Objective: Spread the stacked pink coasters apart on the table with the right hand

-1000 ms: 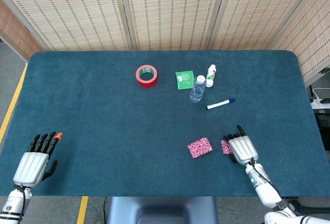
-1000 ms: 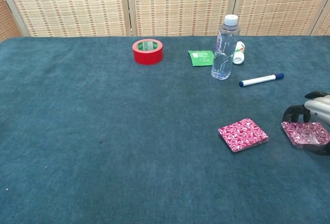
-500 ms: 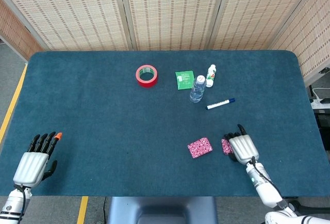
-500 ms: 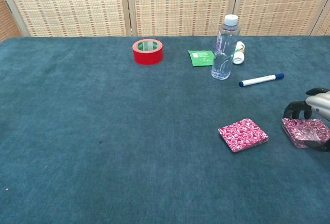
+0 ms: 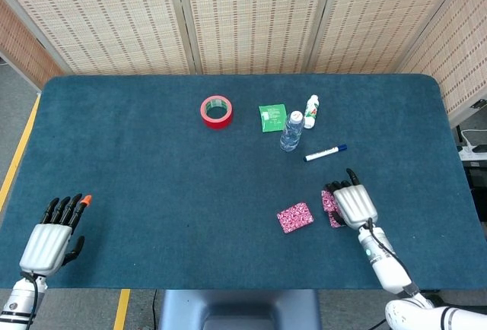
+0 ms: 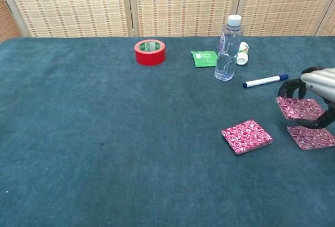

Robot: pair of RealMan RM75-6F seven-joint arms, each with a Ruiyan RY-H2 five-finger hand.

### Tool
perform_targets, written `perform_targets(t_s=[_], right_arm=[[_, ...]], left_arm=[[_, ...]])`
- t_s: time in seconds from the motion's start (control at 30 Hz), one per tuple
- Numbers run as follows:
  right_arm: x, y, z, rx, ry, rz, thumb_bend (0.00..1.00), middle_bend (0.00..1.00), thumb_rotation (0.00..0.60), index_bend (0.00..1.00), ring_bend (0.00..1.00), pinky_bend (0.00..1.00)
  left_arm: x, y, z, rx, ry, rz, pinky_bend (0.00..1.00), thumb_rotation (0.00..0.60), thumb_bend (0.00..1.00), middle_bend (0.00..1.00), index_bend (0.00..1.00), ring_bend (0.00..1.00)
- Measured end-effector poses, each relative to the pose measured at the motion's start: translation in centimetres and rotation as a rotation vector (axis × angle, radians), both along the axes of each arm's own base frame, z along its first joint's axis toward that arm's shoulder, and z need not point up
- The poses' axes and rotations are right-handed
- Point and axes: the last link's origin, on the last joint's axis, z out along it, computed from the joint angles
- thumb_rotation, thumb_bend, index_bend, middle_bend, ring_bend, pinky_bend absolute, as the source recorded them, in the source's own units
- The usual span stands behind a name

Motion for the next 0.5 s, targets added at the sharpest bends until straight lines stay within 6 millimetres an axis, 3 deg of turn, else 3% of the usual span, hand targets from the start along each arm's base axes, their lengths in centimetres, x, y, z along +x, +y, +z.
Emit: perform_targets(t_s=[0.27, 0.37, 0.5], right_arm=[[2.3, -3.1, -2.1, 0.000, 0.033, 0.020, 0.29, 0.54, 0.600, 0.55, 0.36, 0.00], [2.5, -3.8, -3.1, 0.007, 0.051, 0.010, 0.29, 0.53, 0.600, 0.44, 0.35, 0.00], [2.4, -4.3, -3.9, 0.019, 0.061, -0.013, 0.29, 0.39, 0.600, 0.21, 0.29, 0.00]], left_arm=[[0.1, -0.1, 0.0, 0.002, -0.001, 0.002, 0.04, 0.600, 0.45, 0.00, 0.00, 0.00], [0.0, -0.1, 0.1, 0.004, -0.002, 0.006, 0.04, 0.600, 0.45, 0.00, 0.00, 0.00], [-0.1, 0.0, 0.1, 0.003, -0.003, 0.007, 0.04, 0.600, 0.45, 0.00, 0.00, 0.00]])
